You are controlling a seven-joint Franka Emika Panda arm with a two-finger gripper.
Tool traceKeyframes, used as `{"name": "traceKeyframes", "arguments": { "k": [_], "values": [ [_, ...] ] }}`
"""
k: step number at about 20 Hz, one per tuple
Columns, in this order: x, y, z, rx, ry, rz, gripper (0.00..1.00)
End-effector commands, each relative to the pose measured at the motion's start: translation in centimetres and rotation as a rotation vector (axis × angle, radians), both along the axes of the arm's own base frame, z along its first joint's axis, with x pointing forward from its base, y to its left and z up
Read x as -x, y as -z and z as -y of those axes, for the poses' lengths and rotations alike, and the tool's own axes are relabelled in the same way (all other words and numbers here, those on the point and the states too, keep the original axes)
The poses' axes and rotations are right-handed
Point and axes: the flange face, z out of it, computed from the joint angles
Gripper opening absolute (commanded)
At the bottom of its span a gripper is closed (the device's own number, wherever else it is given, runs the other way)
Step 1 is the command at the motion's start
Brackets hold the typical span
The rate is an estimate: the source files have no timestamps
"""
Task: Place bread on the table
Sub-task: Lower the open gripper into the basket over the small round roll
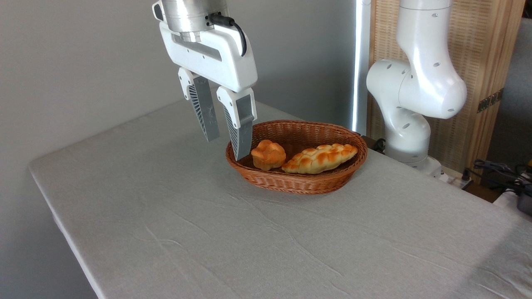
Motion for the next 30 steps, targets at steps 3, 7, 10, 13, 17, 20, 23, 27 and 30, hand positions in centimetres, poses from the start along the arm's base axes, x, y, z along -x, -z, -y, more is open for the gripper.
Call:
{"name": "traceKeyframes", "arguments": {
  "k": [3,7,10,13,17,20,23,27,30],
  "values": [
    [0.4,-0.7,-0.4,-0.004,-0.005,0.003,1.00],
    [0.4,-0.7,-0.4,-0.004,-0.006,0.003,1.00],
    [0.4,-0.6,-0.4,-0.004,-0.005,-0.001,1.00],
    [0.6,-0.5,0.1,0.003,0.003,-0.001,1.00],
    [4.5,0.5,2.2,0.021,0.049,-0.018,1.00],
    [7.6,1.5,4.1,0.039,0.103,-0.003,1.00],
    [9.6,2.5,5.6,0.048,0.143,0.023,1.00],
    [13.6,6.7,9.9,0.075,0.267,0.023,1.00],
    [15.5,10.5,12.5,0.091,0.336,0.059,1.00]
  ]
}}
